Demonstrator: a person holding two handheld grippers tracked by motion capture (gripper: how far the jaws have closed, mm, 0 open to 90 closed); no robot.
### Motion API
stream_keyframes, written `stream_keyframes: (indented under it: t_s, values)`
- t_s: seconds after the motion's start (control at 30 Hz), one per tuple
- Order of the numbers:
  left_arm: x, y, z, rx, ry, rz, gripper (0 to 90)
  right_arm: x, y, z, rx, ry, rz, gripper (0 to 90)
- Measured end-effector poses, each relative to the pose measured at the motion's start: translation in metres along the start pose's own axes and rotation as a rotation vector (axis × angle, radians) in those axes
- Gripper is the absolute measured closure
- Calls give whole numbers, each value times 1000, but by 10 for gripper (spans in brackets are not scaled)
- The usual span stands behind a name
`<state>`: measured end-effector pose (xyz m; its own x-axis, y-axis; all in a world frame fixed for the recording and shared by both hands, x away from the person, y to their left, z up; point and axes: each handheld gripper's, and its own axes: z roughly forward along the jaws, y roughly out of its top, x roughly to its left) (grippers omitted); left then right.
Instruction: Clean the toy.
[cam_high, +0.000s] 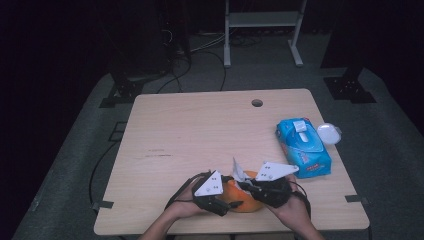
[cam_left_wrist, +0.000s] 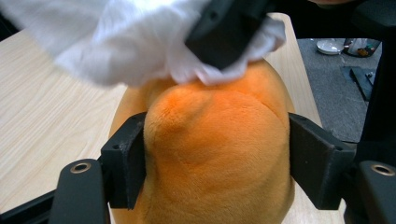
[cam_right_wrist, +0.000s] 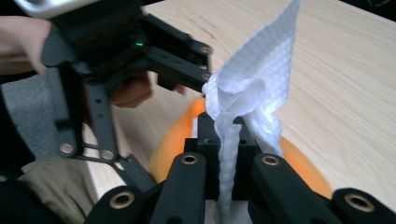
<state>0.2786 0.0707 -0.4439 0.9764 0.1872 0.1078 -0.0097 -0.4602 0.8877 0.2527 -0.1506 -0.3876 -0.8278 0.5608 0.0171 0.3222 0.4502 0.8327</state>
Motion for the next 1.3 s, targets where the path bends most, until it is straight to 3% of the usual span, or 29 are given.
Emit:
stream_keyframes:
  t_s: [0.03,0.07,0.13,0.2,0.23,0.27,0.33,0.4,0.6,0.7,0.73,0.77,0.87,0.97,1.0,1.1,1.13,1.3]
  values:
    - [0,0,0,0,0,0,282,0,0,0,0,0,0,857]
    - [3,-2,-3,4,-1,-7,281,-9,-3,-3,14,-41,9,857]
    - [7,-4,-5,-2,-10,-24,281,-18,-7,-5,26,-39,61,857]
    - [9,-4,-5,0,-18,-36,269,-21,-11,-5,24,-28,82,857]
    - [9,-4,-5,0,-18,-36,245,-21,-11,-5,24,-28,82,857]
    - [10,-1,-5,3,-26,-73,216,-18,-11,-2,34,-40,68,857]
    - [11,2,-5,-2,-29,-98,184,-16,-10,0,34,-49,58,857]
    - [10,4,-6,8,-28,-79,187,-14,-9,1,25,-49,59,856]
    - [12,0,-11,24,-32,-53,307,-9,-6,-2,6,-18,34,857]
    - [14,-3,-12,24,-29,-62,314,-13,-7,-3,5,-18,40,856]
    - [17,-6,-13,15,-28,-80,314,-19,-11,-4,14,-54,41,856]
    - [17,-6,-13,15,-28,-80,314,-19,-11,-4,14,-54,41,856]
    - [19,-9,-13,12,-36,-96,311,-25,-16,-7,-2,-53,96,856]
    - [20,-10,-13,10,-36,-97,308,-18,-12,-6,-22,-37,65,855]
    - [20,-10,-14,8,-36,-106,308,-12,-9,-5,-35,12,55,853]
    - [25,-15,-17,10,-40,-122,308,-11,-8,-4,-20,-2,35,853]
    - [27,-17,-19,10,-40,-131,308,-16,-12,-4,-10,-26,45,853]
    - [28,-18,-19,10,-48,-132,307,-32,-24,-6,6,-51,97,853]
